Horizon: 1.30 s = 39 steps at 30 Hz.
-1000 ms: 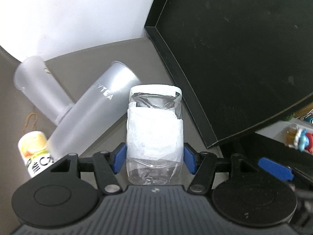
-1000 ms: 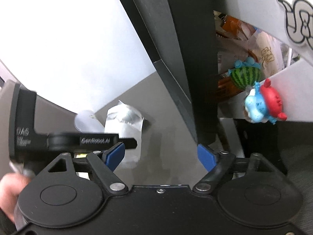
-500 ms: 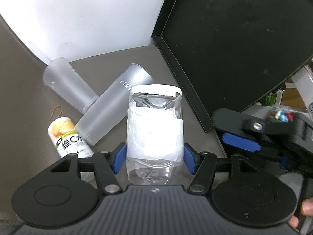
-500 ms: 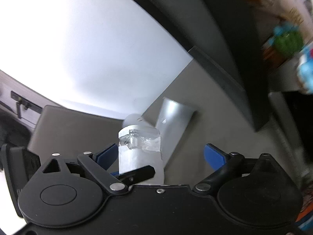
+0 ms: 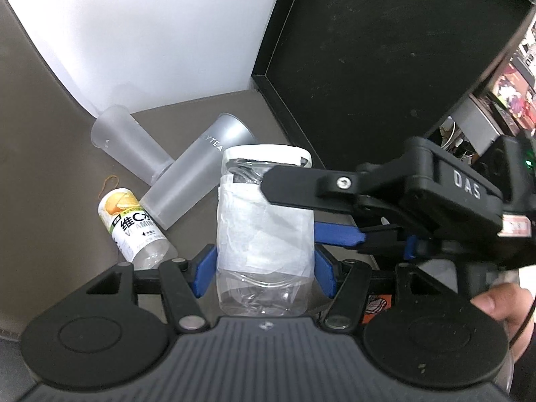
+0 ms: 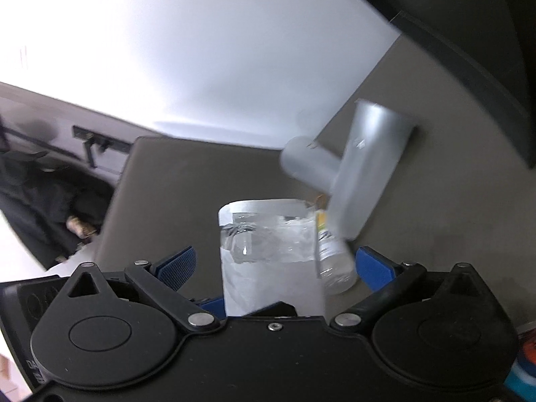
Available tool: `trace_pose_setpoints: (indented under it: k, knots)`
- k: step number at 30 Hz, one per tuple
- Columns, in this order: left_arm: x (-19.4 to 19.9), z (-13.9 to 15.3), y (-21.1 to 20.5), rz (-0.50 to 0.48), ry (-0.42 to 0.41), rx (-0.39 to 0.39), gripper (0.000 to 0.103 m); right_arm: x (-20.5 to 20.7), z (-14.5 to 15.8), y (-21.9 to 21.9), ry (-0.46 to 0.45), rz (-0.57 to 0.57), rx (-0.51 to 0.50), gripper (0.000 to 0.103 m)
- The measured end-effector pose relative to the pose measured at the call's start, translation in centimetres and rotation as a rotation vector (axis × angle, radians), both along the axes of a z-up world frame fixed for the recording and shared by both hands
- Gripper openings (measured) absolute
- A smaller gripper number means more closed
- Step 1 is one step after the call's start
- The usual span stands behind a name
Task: Flip cup upright
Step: 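Lift and turn the taped cup with the left gripper while the right gripper grasps it, then open the left gripper and pull away while the right gripper holds the cup upright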
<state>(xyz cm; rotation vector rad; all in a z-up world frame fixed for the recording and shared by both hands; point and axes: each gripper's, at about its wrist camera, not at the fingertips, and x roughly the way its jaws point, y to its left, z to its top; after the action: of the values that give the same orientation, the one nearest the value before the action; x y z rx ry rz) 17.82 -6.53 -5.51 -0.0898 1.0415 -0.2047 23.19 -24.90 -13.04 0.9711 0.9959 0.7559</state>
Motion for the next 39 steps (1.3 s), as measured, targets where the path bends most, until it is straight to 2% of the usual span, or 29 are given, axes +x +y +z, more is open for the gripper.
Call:
trace_pose_setpoints:
  k: [3, 4, 5, 6, 9, 13, 24, 34, 39]
  knots:
    - [-1.1, 0.3, 0.0, 0.003, -0.013, -0.006, 0.06, -0.4, 0.2, 0.3, 0.004, 0.03, 0.031, 0.1]
    - [-1.5, 0.4, 0.0, 0.002, -0.017, -0.006, 0.06, -0.5, 0.3, 0.3, 0.002, 0.035, 0.037, 0.088]
    - [-1.8, 0.4, 0.0, 0.002, -0.019, -0.005, 0.061, -0.5, 0.3, 0.4, 0.005, 0.041, 0.043, 0.068]
    - [-2.1, 0.4, 0.0, 0.005, -0.017, -0.003, 0.061, -0.5, 0.3, 0.5, 0.013, 0.053, 0.046, 0.064]
    - [-2.8, 0.1, 0.4, 0.021, -0.006, -0.023, 0.061, -1.3, 0.5, 0.7, 0.018, 0.072, 0.022, 0.063]
    - [-3.4, -0.4, 0.6, 0.034, 0.03, -0.013, 0.062, -2.4, 1.5, 1.5, -0.031, 0.078, -0.058, 0.06]
    - [-5.6, 0.0, 2.4, 0.058, 0.027, -0.001, 0.063, -4.1, 4.7, 1.0, -0.176, 0.039, -0.197, 0.06]
    - [-6.0, 0.9, 5.5, 0.17, -0.007, 0.05, 0.063, -4.9, 7.3, 1.3, -0.325, -0.008, -0.357, 0.06]
    - [-5.8, 1.8, 7.2, 0.223, -0.029, 0.05, 0.063, -5.4, 7.9, 2.1, -0.388, -0.007, -0.428, 0.06]
